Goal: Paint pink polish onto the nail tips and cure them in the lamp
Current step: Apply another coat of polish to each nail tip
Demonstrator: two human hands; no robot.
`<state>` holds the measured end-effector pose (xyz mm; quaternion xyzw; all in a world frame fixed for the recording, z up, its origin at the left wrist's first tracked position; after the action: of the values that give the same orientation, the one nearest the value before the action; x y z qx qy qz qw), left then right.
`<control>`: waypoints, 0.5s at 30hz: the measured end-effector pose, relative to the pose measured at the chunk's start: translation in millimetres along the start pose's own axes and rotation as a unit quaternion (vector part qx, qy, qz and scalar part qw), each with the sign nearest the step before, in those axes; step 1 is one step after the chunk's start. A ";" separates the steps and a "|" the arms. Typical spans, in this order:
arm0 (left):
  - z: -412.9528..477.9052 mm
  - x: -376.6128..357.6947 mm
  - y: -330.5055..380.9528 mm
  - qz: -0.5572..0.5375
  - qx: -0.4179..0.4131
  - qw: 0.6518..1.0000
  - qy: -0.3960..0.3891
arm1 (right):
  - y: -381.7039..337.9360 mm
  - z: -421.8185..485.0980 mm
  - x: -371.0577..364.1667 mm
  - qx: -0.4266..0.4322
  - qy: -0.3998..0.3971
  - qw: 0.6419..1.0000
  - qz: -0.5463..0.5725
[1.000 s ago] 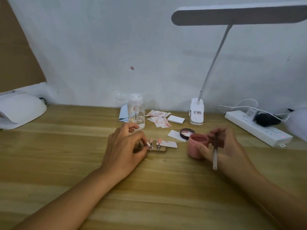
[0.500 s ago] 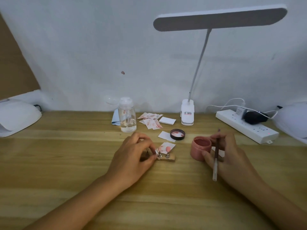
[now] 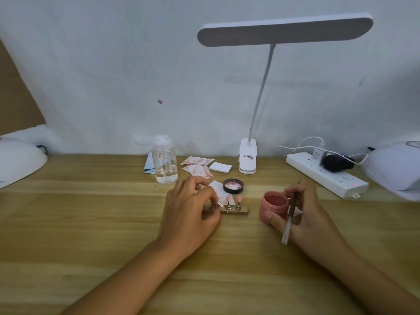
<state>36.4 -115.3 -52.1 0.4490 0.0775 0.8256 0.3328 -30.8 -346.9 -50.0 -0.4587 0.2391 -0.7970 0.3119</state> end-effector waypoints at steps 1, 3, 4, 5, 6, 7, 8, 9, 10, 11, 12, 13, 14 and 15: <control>-1.0 1.5 0.7 -0.012 -0.005 1.000 0.012 | -0.3 0.1 0.3 -0.004 0.003 1.000 -0.002; -3.9 3.5 5.3 -0.028 -0.036 0.999 0.027 | -1.2 0.5 1.2 -0.002 0.008 1.000 -0.003; -5.9 4.2 8.4 -0.038 -0.051 0.998 0.016 | -1.5 0.3 1.5 0.005 0.013 1.000 -0.002; -8.1 4.5 11.3 -0.046 -0.063 0.997 -0.008 | -0.6 -0.3 1.6 0.014 0.024 1.000 0.001; -10.4 3.9 13.7 -0.051 -0.070 0.995 -0.042 | 0.2 -0.8 1.8 0.024 0.040 0.999 0.006; -12.9 2.2 15.4 -0.053 -0.074 0.993 -0.078 | 0.4 -1.8 2.2 0.037 0.066 0.997 0.017; -14.8 0.1 16.5 -0.055 -0.076 0.989 -0.112 | -0.3 -3.1 3.1 0.056 0.101 0.993 0.034; -16.3 -2.1 16.7 -0.057 -0.077 0.985 -0.142 | -1.8 -4.2 4.0 0.074 0.140 0.986 0.052; -17.0 -3.9 16.9 -0.062 -0.078 0.981 -0.169 | -4.5 -5.0 5.6 0.091 0.176 0.978 0.060; -16.8 -5.1 17.1 -0.073 -0.076 0.976 -0.191 | -8.0 -4.5 7.7 0.110 0.200 0.972 0.056; -16.0 -6.1 16.8 -0.089 -0.071 0.971 -0.209 | -11.5 -4.1 9.4 0.130 0.213 0.967 0.046; -14.9 -6.6 16.3 -0.108 -0.062 0.967 -0.222 | -14.8 -3.8 10.2 0.147 0.217 0.964 0.041; -13.8 -7.0 15.4 -0.127 -0.052 0.963 -0.230 | -17.1 -3.2 9.8 0.154 0.218 0.963 0.041; -12.4 -7.4 14.7 -0.140 -0.044 0.961 -0.235 | -18.0 -2.4 9.0 0.153 0.218 0.963 0.045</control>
<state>22.3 -129.0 -58.2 0.6001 0.0224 0.6443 0.4736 -41.4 -340.7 -33.8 -0.2092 0.1967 -0.8898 0.3546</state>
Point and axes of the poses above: each hand's wrist, its own z-axis towards the middle knuckle, its own x-axis out of the back of the hand, y = z × x, the point moved 1 cm from there along z, towards the middle knuckle, and after that the axes turned 10 degrees about x, right-handed, at the moved point
